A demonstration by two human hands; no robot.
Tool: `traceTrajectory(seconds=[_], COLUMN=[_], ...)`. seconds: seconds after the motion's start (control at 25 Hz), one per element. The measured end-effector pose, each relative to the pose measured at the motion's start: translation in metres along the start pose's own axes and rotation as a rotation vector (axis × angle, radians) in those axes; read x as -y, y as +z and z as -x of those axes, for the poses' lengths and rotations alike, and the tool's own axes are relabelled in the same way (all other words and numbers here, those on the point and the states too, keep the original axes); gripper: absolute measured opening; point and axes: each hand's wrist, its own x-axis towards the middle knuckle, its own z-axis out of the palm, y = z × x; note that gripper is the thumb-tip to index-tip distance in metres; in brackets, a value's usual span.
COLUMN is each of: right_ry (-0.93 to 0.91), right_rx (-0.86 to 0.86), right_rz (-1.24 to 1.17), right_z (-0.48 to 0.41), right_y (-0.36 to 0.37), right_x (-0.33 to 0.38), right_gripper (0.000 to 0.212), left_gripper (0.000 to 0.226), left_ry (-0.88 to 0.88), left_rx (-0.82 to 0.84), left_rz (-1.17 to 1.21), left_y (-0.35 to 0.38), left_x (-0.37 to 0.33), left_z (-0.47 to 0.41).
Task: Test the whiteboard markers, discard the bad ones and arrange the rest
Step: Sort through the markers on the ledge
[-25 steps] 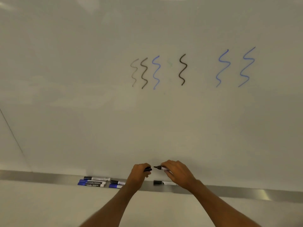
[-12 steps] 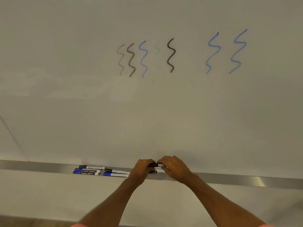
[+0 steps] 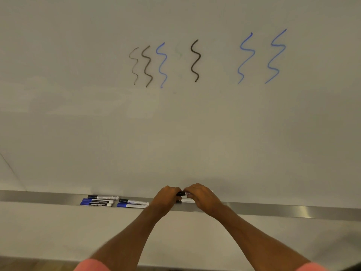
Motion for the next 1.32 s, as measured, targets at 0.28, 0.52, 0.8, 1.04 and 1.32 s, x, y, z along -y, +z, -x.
traceTrajectory(seconds=[0.28,0.52,0.8,1.04,1.32], right_ry=[0.083,0.067,0.106,0.12,0.227], right_rx=[-0.022,0.111,0.152,0.189,0.275], right_rz=[-0.117,-0.139,0.013,0.129,0.168], right_z=[-0.003,-0.01,-0.025,-0.057,-0.1], right_y=[-0.007,0.0,0.039,0.083,0.128], right_x=[0.004,0.008,0.027,0.061,0.091], right_gripper=[0.021,0.027,0.039,0.043,0.042], left_gripper=[0.018,0.011,0.014,0.013,0.035], left_ry=[0.123,0.077,-0.039,-0.138,-0.143], left_rx=[-0.089,-0.079,-0.162,-0.121,-0.088], left_rz=[-0.051,-0.038,0.02,-0.119,-0.162], left_y=[0.003,0.008,-0.002,-0.007,-0.006], left_x=[0.0,0.021,0.067,0.116,0.162], left_z=[-0.009,-0.004,0.014,0.033,0.039])
